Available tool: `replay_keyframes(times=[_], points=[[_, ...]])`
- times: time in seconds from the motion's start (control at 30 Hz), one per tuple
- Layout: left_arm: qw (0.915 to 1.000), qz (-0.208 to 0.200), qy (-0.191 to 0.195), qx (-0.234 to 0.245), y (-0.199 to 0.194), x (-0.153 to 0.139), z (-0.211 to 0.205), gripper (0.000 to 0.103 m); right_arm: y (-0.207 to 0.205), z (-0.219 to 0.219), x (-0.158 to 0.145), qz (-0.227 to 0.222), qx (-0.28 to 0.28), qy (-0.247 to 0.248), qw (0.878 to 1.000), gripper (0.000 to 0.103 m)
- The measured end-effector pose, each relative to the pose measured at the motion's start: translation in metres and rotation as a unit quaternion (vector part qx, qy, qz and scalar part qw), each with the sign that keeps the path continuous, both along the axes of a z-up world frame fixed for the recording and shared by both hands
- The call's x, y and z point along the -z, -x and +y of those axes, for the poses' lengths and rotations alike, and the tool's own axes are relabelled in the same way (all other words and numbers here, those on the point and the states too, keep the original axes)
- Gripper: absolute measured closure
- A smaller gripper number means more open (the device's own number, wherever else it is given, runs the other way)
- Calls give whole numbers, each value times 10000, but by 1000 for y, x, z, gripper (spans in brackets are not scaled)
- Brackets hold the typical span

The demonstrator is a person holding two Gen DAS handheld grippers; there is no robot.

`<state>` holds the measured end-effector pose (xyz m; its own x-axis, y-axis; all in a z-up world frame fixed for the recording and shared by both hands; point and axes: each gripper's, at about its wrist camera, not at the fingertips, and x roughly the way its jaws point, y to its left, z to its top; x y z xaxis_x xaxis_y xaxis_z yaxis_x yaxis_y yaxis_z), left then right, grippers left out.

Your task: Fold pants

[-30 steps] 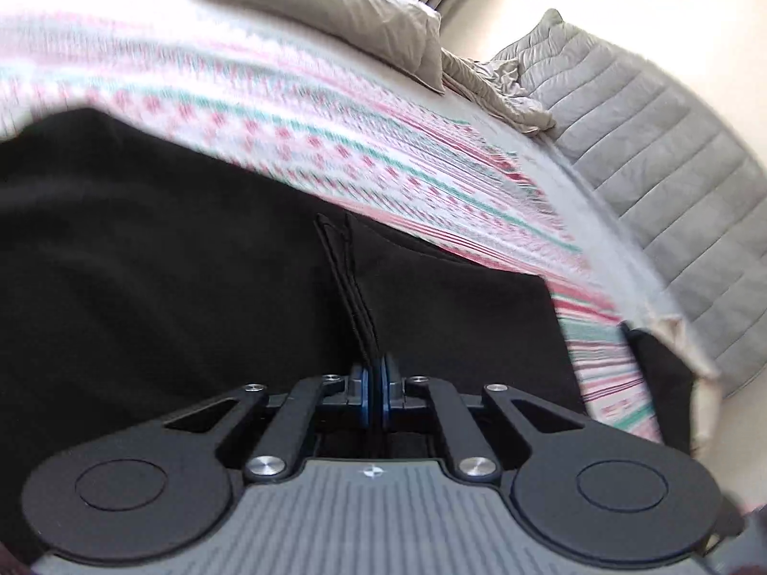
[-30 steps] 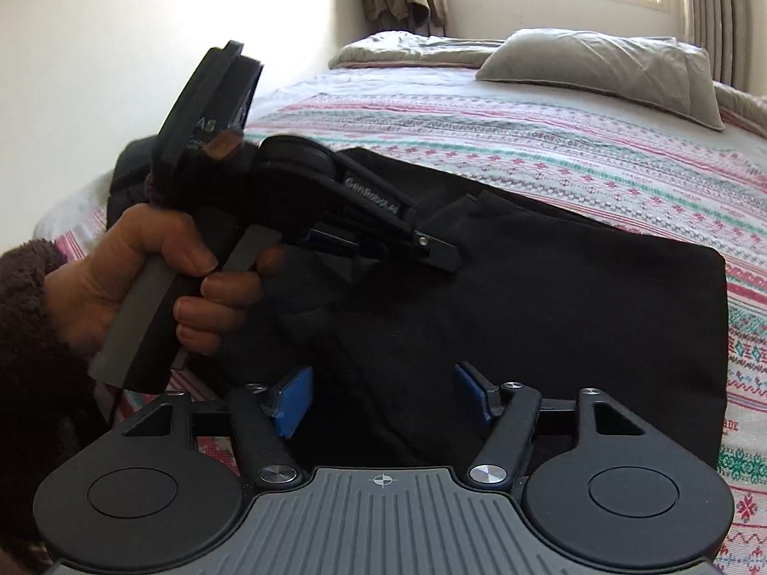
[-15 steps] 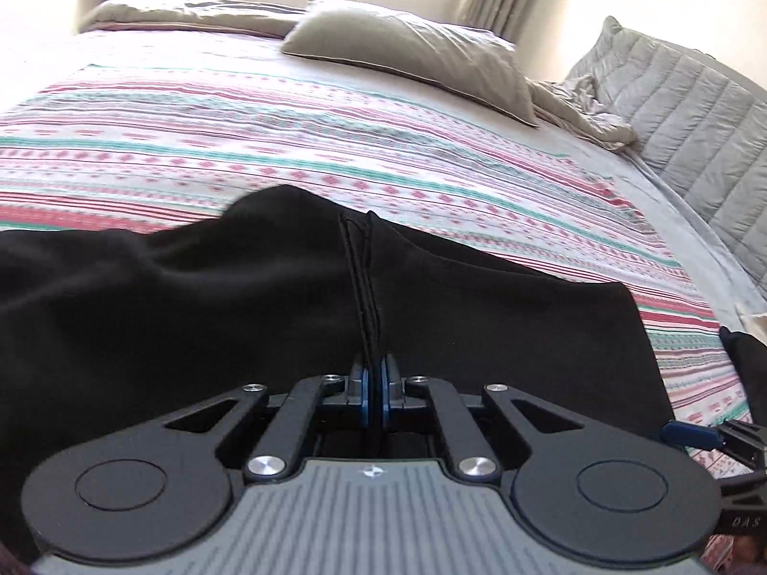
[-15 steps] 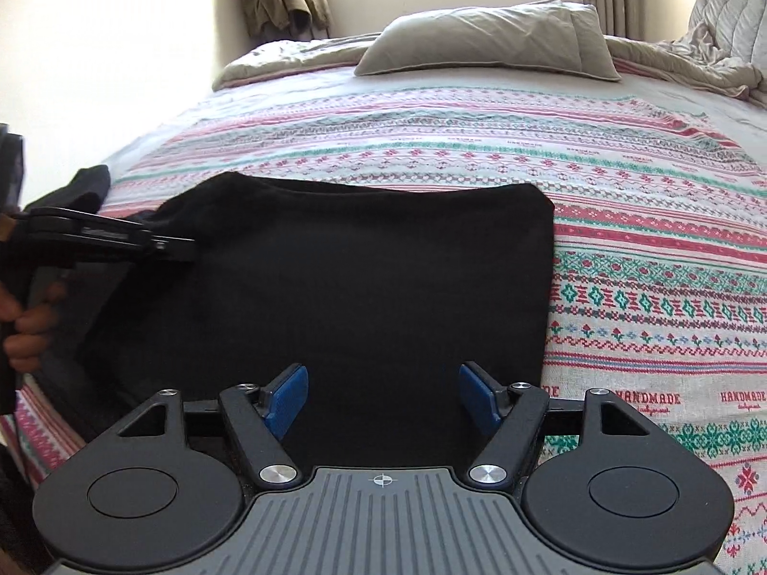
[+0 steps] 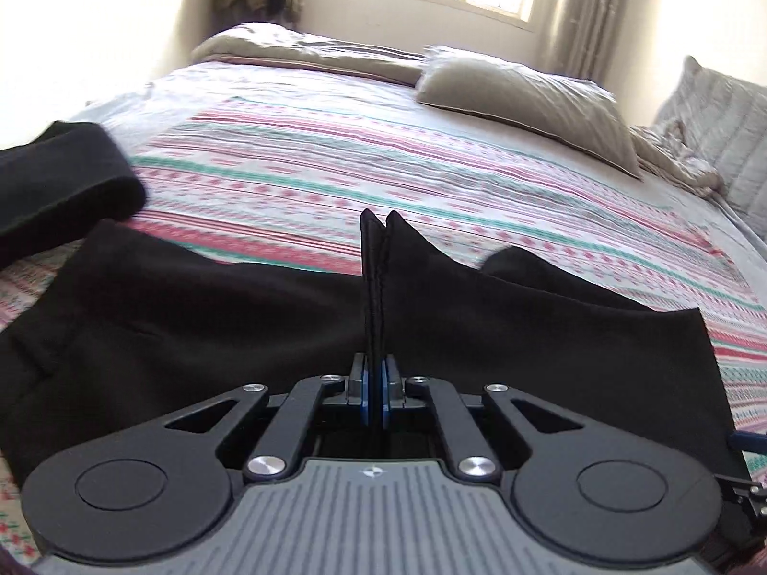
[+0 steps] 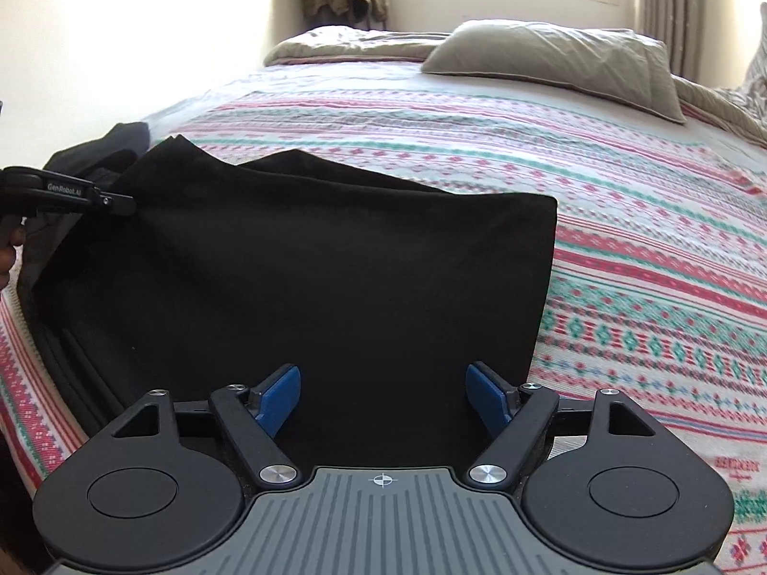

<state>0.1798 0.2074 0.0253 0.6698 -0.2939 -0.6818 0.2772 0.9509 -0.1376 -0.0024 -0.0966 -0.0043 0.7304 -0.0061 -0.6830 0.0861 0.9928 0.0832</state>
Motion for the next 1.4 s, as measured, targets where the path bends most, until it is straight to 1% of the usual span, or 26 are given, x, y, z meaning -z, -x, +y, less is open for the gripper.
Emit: replay_keyframes(times=[0.2, 0.3, 0.43, 0.63, 0.8, 0.9, 0.93, 0.97, 1.0, 1.03, 1.07, 1.1, 1.13, 1.2, 1.27, 1.37, 1.4], points=[[9986, -73, -46, -531, -9, -5, 39, 87, -12, 22, 2, -9, -282, 129, 9995, 23], [9954, -189, -268, -899, -13, -4, 44, 88, -15, 31, 2, -56, -401, 176, 9990, 23], [9879, -416, -693, -1324, -17, -2, 51, 88, -16, 41, 2, -115, -553, 202, 9982, 23], [9741, -684, -1264, -1744, -31, 7, 59, 87, -16, 49, 3, -152, -654, 295, 9973, 23], [9624, -849, -1689, -1951, -38, 16, 64, 87, -19, 45, 3, -87, -555, 194, 9982, 20], [9564, -928, -1988, -1927, -41, 22, 57, 86, -19, 42, 3, -82, -507, 167, 9985, 20], [9534, -997, -2123, -1895, -39, 23, 54, 84, -19, 41, 2, -80, -489, 157, 9986, 20], [9496, -1084, -2268, -1875, -37, 22, 50, 77, -18, 40, 2, -82, -468, 148, 9988, 20], [9480, -1145, -2342, -1825, -35, 20, 47, 70, -17, 38, 1, -88, -450, 141, 9989, 20], [9505, -1190, -2296, -1724, -30, 17, 44, 55, -16, 37, 0, -99, -433, 130, 9989, 20], [9546, -1237, -2160, -1634, -24, 13, 43, 43, -15, 35, -1, -105, -421, 106, 9990, 20], [9586, -1259, -2016, -1569, -19, 9, 41, 37, -13, 33, -2, -90, -413, 56, 9991, 20], [9619, -1271, -1895, -1508, -13, 5, 39, 35, -12, 31, -3, -35, -412, -23, 9991, 20], [9673, -1304, -1698, -1357, -2, -2, 34, 27, -10, 26, -5, 106, -386, -302, 9987, 20], [9753, -1261, -1453, -1082, 10, -4, 26, 14, -7, 19, -6, 206, -376, -703, 9966, 20], [9876, -1047, -1079, -452, 27, -2, 8, 10, -2, 9, -7, 331, -392, -1341, 9896, 20], [9900, -995, -975, -202, 32, 0, 1, 10, -1, 6, -7, 372, -408, -1539, 9865, 20]])
